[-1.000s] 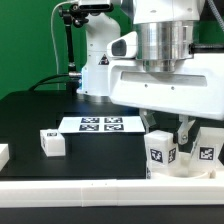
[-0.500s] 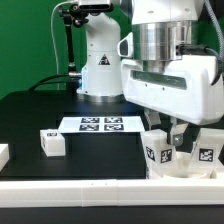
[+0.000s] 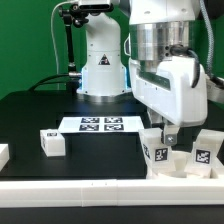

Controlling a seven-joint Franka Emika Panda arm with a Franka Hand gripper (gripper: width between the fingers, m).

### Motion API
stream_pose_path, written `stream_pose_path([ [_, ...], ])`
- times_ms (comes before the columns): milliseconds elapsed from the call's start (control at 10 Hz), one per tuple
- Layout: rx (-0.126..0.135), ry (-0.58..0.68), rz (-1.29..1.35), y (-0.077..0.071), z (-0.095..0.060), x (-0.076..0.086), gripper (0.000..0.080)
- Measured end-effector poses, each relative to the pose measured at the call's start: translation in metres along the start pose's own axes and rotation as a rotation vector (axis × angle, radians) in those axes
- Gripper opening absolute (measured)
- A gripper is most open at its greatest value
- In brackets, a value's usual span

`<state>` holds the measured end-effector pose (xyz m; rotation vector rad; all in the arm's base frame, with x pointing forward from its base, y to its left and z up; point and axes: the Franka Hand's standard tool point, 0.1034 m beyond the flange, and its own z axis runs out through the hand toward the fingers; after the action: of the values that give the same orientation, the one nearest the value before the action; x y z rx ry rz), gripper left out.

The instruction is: Assemble stool

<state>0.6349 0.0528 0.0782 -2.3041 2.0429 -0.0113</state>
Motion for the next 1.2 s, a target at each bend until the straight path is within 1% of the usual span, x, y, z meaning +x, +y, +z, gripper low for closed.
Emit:
stream_pose_path([
  [200, -0.005, 0.001, 0.013, 0.001, 0.000, 0.000, 0.0344],
  [300, -0.014, -0.001, -0.020, 0.002, -0.001, -0.001, 0.0434],
  [400, -0.029, -0.013, -0.096, 0.003, -0.011, -0.002, 0.0566],
  [500, -0.023, -0.019, -0.169, 0.002, -0.024, 0.001, 0.0623],
  [600, -0.014, -0.026, -0.259, 0.003, -0.036, 0.009, 0.0646],
  [800, -0.008, -0.035, -0.445, 0.007, -0.047, 0.026, 0.0646],
  [1200, -0.009, -0.034, -0.434, 0.007, -0.045, 0.024, 0.0649],
])
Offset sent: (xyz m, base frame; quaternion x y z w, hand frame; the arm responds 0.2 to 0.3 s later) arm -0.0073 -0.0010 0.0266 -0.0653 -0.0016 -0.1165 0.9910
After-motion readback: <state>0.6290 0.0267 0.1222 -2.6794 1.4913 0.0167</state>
